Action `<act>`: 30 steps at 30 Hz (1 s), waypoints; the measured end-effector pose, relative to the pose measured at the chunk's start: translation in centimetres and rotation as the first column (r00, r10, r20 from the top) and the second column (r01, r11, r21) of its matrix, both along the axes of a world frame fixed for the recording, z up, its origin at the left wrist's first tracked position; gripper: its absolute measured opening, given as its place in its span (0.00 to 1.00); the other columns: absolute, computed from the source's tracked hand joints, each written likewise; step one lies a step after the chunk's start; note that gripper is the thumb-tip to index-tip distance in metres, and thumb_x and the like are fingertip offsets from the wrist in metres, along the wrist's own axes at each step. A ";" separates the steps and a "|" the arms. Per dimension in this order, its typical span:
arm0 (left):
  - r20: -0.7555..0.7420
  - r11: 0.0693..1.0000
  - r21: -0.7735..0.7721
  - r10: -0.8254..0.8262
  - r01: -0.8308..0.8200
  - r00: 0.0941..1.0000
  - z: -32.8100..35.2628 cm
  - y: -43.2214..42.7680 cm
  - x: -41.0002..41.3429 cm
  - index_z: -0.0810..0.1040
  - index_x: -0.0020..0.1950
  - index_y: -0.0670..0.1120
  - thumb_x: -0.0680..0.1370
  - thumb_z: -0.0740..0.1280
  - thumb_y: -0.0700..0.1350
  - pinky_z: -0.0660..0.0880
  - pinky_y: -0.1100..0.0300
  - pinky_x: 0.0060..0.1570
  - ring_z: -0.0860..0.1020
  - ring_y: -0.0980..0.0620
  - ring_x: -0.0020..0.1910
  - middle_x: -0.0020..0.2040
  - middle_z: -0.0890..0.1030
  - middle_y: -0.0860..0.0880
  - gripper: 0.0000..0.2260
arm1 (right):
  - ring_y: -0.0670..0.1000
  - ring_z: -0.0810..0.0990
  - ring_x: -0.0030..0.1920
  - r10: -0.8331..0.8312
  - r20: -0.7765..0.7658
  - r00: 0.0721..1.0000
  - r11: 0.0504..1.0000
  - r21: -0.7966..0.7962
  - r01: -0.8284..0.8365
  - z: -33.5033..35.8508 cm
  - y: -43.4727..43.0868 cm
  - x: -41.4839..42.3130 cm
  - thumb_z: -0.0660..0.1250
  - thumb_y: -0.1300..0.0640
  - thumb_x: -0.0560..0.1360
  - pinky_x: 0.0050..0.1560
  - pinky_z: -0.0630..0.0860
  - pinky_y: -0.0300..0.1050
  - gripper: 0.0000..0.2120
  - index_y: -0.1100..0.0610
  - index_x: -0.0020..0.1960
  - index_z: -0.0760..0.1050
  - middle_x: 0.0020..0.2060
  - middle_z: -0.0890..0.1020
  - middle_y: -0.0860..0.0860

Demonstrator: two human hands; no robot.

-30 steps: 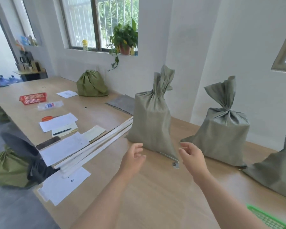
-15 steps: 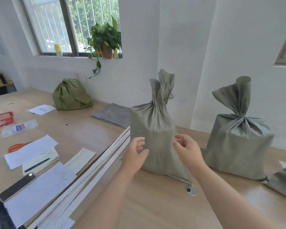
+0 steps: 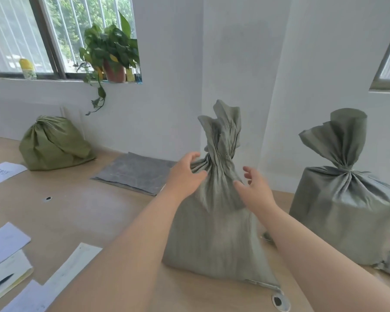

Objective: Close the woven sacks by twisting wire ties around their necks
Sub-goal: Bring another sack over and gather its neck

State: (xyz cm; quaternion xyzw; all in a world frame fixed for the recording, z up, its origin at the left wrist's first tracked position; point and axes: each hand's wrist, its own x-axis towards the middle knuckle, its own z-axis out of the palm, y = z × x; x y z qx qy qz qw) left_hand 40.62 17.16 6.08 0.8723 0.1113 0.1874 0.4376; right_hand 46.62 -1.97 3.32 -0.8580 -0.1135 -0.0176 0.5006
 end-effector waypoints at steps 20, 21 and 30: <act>-0.229 0.953 0.302 0.062 0.010 0.971 -0.1 -1.4 2.2 0.79 0.59 0.52 0.72 0.70 0.52 0.72 0.46 0.64 0.79 0.44 0.59 0.55 0.83 0.50 0.16 | 0.49 0.79 0.43 0.007 0.061 0.998 0.998 0.059 -0.010 -1.4 2.2 0.0 0.67 0.51 0.77 0.42 0.74 0.46 0.08 0.54 0.52 0.77 0.39 0.81 0.45; -0.231 0.954 0.301 0.065 0.007 0.971 -0.1 -1.8 1.8 0.79 0.56 0.51 0.72 0.69 0.53 0.72 0.45 0.63 0.79 0.44 0.57 0.52 0.83 0.50 0.14 | 0.49 0.78 0.38 0.002 0.068 0.998 0.996 0.087 -0.008 -1.3 1.9 -0.6 0.67 0.51 0.77 0.38 0.72 0.45 0.08 0.55 0.47 0.77 0.35 0.79 0.45; -0.096 0.969 0.246 0.060 -0.035 0.994 1.9 -6.0 -4.8 0.79 0.48 0.51 0.71 0.71 0.50 0.67 0.48 0.62 0.76 0.44 0.57 0.49 0.75 0.52 0.08 | 0.49 0.66 0.30 0.027 0.001 1.000 0.918 0.396 -0.025 1.2 -2.8 -7.4 0.64 0.52 0.77 0.34 0.62 0.44 0.15 0.60 0.37 0.68 0.27 0.68 0.49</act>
